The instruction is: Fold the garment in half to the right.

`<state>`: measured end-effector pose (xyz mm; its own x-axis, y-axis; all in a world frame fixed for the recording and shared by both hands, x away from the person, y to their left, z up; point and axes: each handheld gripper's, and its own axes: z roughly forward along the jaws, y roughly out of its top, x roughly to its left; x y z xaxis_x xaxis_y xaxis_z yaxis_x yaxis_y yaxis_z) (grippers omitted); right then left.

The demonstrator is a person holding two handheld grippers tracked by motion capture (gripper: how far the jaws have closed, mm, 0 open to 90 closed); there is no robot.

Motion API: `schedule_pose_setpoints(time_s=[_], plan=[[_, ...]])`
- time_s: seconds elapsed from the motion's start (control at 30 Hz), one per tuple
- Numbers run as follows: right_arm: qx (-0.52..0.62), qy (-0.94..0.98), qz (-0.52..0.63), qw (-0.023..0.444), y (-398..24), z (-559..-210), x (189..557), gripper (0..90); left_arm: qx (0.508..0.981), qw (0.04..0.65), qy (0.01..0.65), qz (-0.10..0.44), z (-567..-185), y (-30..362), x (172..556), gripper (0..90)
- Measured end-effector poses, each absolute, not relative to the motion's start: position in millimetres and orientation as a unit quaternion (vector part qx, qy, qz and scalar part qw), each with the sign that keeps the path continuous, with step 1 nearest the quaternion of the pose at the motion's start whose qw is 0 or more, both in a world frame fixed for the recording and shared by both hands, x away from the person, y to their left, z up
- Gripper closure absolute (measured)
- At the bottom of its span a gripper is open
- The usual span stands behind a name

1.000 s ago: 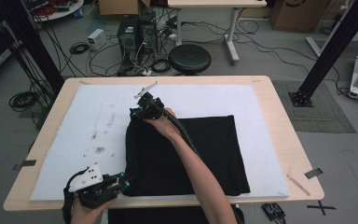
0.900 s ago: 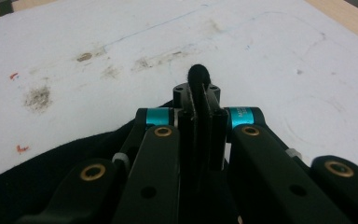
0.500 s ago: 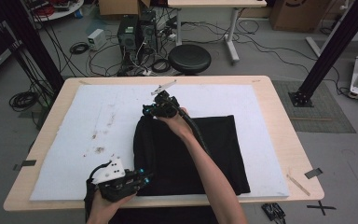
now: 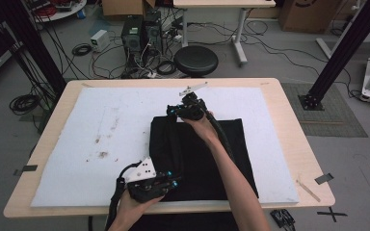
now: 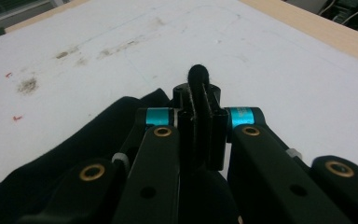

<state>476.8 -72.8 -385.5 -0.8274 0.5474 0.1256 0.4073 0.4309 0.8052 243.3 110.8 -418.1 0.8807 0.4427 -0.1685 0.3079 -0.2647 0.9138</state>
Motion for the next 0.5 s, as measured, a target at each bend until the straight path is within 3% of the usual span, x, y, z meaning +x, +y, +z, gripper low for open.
schedule_pose_setpoints(time_s=[0.5], plan=[[0.317, 0.835, 0.442, 0.088, -130.5, -392.0, 474.7, 87.1, 0.804, 0.549, 0.224, 0.048, -421.7, 62.4, 249.2, 81.5]])
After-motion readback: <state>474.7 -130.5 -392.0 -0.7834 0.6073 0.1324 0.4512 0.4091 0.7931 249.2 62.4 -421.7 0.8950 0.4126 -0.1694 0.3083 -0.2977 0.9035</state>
